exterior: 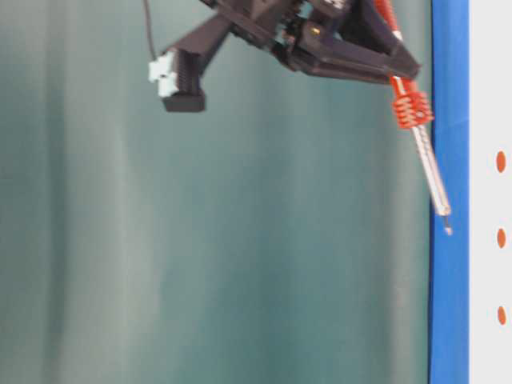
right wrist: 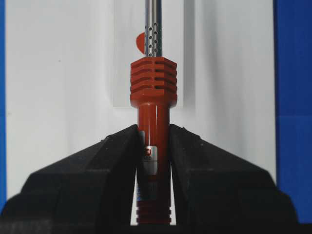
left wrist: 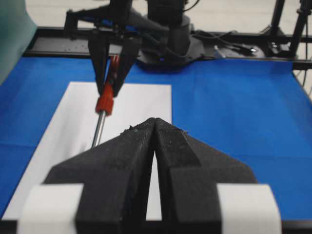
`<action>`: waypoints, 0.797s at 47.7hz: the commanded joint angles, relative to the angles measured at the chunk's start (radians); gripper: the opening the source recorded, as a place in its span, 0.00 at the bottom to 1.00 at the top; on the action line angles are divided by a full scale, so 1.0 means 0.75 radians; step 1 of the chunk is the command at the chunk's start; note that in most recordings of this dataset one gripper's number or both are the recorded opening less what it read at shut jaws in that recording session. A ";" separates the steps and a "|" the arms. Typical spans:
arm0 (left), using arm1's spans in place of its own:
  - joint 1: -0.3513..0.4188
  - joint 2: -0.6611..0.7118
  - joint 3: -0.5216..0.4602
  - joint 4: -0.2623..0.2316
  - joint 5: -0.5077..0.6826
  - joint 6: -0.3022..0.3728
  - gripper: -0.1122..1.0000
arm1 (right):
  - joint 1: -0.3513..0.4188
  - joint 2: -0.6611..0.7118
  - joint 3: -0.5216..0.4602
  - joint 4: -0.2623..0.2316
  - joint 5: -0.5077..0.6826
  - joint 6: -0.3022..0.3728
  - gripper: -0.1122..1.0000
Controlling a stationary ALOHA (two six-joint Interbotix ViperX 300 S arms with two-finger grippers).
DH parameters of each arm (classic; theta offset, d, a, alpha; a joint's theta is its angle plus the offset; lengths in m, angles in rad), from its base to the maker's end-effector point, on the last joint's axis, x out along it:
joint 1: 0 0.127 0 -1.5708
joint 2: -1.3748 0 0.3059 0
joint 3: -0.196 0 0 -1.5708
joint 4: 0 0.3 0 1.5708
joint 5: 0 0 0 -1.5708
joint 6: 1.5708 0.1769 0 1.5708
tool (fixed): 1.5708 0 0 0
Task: Touch the tip of the soldering iron to the mark.
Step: 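Lower the iron tip with the right gripper onto the middle red dot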
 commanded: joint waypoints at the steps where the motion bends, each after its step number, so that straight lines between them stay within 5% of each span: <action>1: -0.002 0.006 -0.012 0.004 -0.012 0.002 0.10 | -0.002 0.012 -0.025 0.002 -0.037 0.002 0.16; 38: -0.002 0.006 -0.006 0.004 -0.012 0.008 0.10 | -0.002 0.121 0.004 0.002 -0.096 0.002 0.16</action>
